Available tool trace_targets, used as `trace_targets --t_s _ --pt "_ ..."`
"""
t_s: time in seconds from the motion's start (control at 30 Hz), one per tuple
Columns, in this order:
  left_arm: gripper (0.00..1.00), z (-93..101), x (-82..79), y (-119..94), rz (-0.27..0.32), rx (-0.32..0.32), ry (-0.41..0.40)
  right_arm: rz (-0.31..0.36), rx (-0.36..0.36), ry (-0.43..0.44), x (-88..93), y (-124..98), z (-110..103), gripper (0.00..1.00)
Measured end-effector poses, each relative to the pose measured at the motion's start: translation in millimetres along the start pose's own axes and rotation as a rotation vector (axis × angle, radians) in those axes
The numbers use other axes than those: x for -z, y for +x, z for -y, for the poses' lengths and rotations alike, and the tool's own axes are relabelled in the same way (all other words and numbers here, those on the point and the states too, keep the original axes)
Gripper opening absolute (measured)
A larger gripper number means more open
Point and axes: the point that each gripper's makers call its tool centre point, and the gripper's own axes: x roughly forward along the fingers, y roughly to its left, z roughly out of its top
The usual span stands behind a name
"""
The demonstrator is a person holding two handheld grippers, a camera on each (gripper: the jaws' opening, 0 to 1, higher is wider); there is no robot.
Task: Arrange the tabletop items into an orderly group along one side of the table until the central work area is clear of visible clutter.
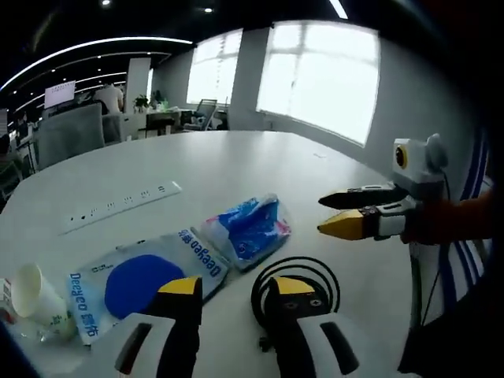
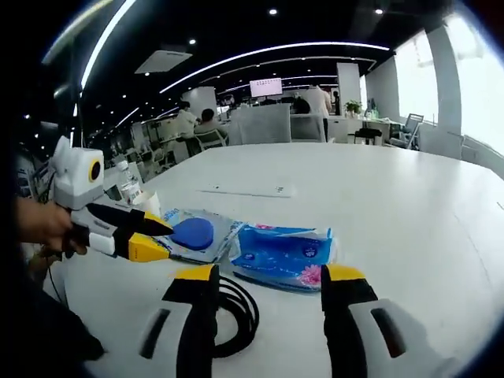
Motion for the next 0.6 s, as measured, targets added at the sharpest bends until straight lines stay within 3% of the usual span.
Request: trace_targets --t_s 0.2,0.47,0.6 --pt "0.46 -9.1 6.1 -47 0.044 -0.036 0.004 0.015 -0.047 -0.024 -1.3 -17 -23 0.65" --pt "0.56 -36.5 41.8 -103 0.039 -0.101 0.035 0.02 -0.079 -0.063 3.7 -35 -42 0.79" --pt "0.6 -46.6 49.4 -127 0.07 -0.113 0.02 0.011 -0.089 -0.064 8.4 -44 -51 0.84"
